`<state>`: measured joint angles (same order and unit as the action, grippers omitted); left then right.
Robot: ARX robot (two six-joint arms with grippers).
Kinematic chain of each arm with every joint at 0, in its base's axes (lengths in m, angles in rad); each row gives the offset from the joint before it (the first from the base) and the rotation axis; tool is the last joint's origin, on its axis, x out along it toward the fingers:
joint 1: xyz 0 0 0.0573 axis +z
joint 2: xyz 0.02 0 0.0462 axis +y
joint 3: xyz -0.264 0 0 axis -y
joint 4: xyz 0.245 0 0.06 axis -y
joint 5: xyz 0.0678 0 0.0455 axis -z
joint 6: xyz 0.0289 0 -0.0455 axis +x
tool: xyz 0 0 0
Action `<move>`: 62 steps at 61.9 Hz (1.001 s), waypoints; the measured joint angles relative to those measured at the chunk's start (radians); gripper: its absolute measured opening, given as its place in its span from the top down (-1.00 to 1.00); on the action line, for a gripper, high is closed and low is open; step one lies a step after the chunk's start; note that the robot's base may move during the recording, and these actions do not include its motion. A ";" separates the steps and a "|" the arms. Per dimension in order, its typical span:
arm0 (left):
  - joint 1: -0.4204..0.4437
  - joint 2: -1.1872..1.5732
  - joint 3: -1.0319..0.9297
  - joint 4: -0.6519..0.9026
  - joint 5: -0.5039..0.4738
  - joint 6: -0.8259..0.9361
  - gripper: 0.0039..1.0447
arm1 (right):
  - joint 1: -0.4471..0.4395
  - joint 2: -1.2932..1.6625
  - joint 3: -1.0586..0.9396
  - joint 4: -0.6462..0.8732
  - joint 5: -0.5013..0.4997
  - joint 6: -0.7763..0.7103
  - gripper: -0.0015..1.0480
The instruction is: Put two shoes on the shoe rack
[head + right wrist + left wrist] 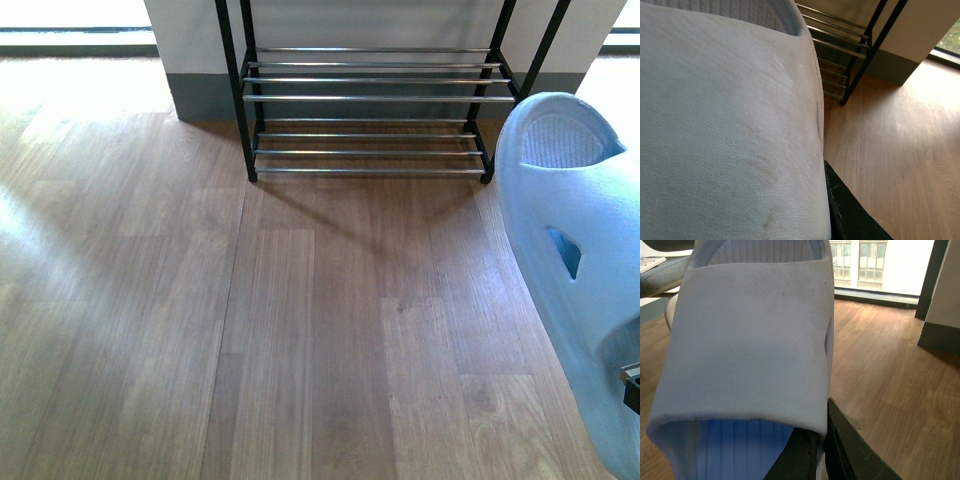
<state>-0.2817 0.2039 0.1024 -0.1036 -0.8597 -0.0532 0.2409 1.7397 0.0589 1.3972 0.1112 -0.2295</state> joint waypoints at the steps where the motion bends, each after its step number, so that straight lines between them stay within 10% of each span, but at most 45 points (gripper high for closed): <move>1: 0.000 0.000 0.000 0.000 0.000 0.000 0.97 | 0.000 0.000 0.000 0.000 0.000 0.000 0.97; 62: -0.001 -0.003 0.000 -0.002 0.002 -0.005 0.97 | -0.007 0.010 -0.004 0.000 0.000 0.000 0.97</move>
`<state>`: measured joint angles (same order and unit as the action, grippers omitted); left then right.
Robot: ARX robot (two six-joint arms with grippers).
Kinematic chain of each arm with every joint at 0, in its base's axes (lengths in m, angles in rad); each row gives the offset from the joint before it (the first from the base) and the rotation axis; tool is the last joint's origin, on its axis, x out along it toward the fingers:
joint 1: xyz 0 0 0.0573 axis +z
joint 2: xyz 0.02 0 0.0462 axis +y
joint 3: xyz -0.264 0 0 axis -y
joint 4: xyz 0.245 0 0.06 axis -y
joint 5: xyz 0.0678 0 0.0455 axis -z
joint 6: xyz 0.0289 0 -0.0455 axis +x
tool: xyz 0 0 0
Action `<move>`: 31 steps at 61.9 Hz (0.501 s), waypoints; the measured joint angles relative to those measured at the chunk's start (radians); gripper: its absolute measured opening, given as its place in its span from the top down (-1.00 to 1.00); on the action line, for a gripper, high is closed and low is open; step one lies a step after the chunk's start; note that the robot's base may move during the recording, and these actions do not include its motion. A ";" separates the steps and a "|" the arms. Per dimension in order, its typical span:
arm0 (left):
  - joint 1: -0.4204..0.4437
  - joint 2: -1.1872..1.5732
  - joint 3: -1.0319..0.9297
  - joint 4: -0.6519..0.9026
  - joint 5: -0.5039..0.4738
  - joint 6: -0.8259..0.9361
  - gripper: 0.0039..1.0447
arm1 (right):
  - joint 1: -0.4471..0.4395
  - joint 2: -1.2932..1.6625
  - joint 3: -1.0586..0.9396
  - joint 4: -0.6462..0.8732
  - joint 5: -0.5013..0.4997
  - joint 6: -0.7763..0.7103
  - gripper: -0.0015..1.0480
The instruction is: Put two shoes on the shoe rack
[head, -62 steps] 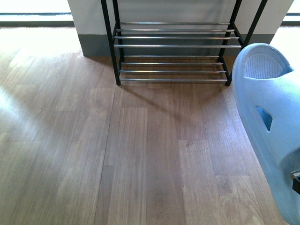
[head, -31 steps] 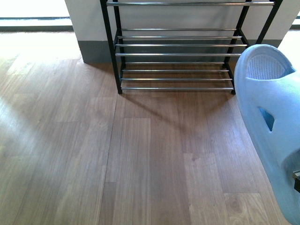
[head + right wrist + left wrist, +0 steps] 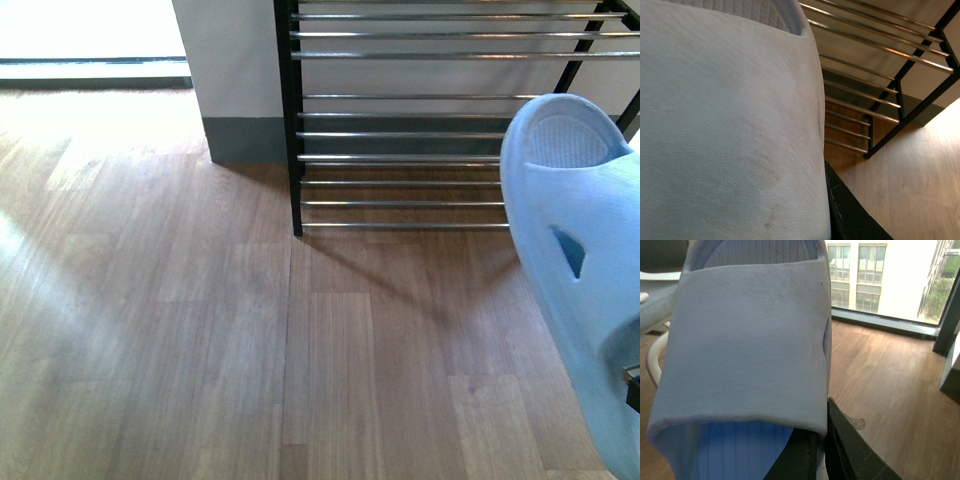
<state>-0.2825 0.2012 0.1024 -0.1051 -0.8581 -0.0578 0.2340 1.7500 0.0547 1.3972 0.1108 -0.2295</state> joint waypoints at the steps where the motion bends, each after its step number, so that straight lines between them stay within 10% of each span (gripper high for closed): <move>1: 0.000 0.000 0.000 0.000 0.000 0.000 0.97 | 0.000 0.000 0.000 0.000 0.000 0.000 0.97; 31: -0.002 0.000 0.005 0.000 -0.003 0.000 0.97 | 0.005 0.008 0.003 0.000 -0.012 -0.002 0.97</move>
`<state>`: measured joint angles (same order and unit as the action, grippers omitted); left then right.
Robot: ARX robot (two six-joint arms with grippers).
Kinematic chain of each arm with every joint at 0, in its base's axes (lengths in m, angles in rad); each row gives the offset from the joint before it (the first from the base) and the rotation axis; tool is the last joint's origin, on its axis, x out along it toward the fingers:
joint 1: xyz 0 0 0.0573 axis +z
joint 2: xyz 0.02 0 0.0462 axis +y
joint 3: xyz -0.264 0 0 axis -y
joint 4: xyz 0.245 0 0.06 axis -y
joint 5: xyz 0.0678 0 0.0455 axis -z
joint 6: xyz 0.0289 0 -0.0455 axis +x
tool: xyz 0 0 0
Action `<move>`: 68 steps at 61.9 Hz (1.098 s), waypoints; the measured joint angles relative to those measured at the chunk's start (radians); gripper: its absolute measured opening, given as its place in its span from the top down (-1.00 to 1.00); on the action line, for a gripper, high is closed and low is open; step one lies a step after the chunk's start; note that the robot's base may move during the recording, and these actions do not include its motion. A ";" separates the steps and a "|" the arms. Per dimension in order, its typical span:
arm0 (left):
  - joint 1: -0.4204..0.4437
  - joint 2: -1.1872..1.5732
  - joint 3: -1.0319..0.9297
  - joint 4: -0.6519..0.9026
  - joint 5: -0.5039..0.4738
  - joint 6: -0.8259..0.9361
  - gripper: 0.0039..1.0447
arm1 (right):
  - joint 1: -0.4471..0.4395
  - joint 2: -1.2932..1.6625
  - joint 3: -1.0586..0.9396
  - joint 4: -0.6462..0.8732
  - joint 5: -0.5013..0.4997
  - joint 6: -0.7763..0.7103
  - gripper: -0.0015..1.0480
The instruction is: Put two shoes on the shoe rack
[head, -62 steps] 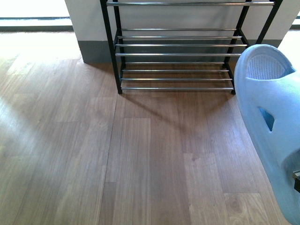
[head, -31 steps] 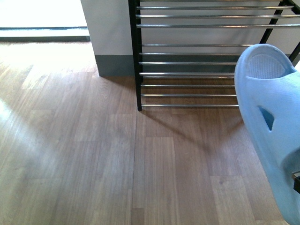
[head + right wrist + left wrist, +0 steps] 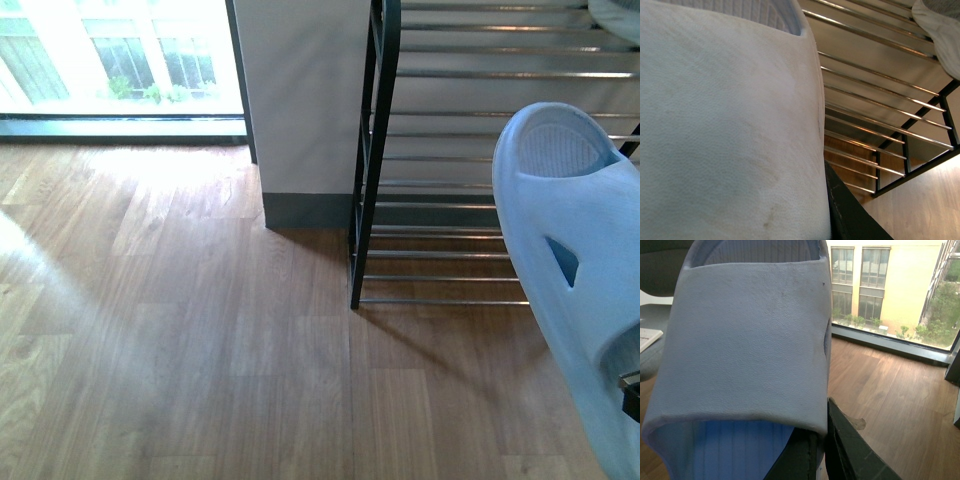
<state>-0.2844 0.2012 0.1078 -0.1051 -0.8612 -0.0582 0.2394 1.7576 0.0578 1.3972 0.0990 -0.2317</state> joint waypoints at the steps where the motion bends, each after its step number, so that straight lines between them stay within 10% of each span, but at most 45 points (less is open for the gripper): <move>1: 0.000 0.000 0.000 0.000 -0.001 0.000 0.97 | 0.000 0.000 0.000 0.000 -0.001 -0.001 0.97; 68: 0.000 0.001 0.003 0.000 0.002 0.000 0.97 | -0.005 0.002 -0.001 0.000 -0.010 -0.001 0.97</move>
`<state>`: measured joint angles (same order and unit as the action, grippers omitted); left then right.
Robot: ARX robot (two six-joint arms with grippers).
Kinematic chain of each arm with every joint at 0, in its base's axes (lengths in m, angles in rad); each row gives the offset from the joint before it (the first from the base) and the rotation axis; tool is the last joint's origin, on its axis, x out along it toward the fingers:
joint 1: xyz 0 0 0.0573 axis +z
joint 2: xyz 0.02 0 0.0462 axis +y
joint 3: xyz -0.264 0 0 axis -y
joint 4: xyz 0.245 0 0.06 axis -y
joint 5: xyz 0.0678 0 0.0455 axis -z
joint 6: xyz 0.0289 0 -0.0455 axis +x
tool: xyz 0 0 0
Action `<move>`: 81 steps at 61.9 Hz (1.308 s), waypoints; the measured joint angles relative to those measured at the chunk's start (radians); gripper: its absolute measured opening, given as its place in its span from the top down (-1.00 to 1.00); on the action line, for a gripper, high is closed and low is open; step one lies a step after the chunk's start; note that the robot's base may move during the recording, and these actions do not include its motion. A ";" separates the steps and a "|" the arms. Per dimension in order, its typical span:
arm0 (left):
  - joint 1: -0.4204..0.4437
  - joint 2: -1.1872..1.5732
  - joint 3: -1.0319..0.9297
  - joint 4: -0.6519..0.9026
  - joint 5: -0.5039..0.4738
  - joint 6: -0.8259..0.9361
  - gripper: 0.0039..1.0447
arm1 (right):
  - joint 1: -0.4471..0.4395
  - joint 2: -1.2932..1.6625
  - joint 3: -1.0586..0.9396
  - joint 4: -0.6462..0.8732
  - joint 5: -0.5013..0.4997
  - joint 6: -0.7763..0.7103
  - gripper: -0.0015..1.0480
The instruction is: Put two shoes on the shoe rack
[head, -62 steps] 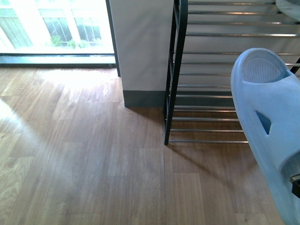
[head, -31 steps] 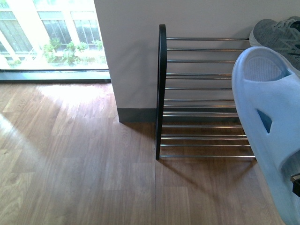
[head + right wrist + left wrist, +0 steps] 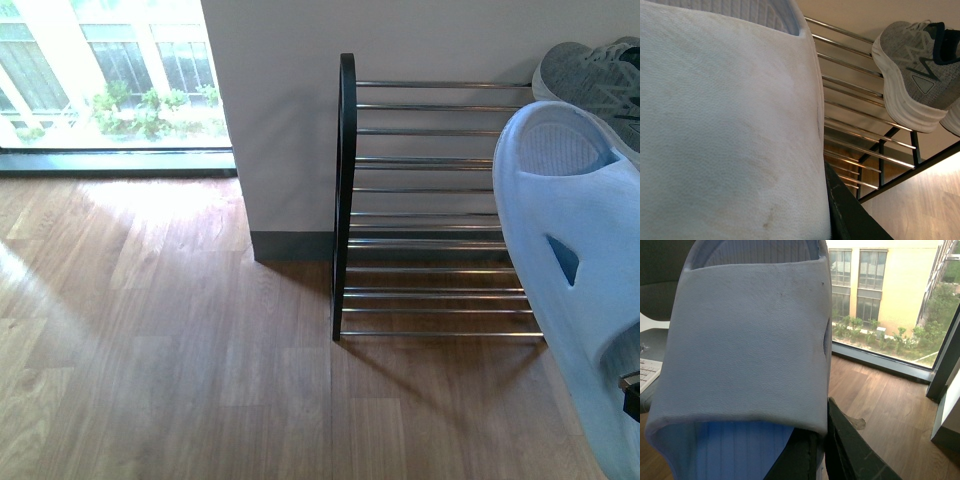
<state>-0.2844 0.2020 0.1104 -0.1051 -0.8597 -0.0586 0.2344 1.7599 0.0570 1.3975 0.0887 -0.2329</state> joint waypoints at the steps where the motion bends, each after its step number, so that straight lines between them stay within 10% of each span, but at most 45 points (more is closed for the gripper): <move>1: 0.000 0.000 0.000 0.000 0.000 0.000 0.97 | 0.000 0.000 0.000 0.000 0.000 0.000 0.97; 26: -0.001 -0.003 0.000 0.000 0.000 0.000 0.97 | -0.032 0.591 0.640 -0.058 -0.033 0.105 0.97; 44: -0.001 -0.003 0.000 0.000 -0.001 0.000 0.97 | -0.183 0.485 0.861 -0.334 -0.008 0.051 0.97; 81: -0.001 -0.003 0.000 0.000 -0.001 0.000 0.97 | -0.120 0.587 1.210 -0.599 0.085 -0.150 0.97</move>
<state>-0.2852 0.1993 0.1108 -0.1051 -0.8604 -0.0589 0.1146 2.3474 1.2671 0.7982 0.1734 -0.3824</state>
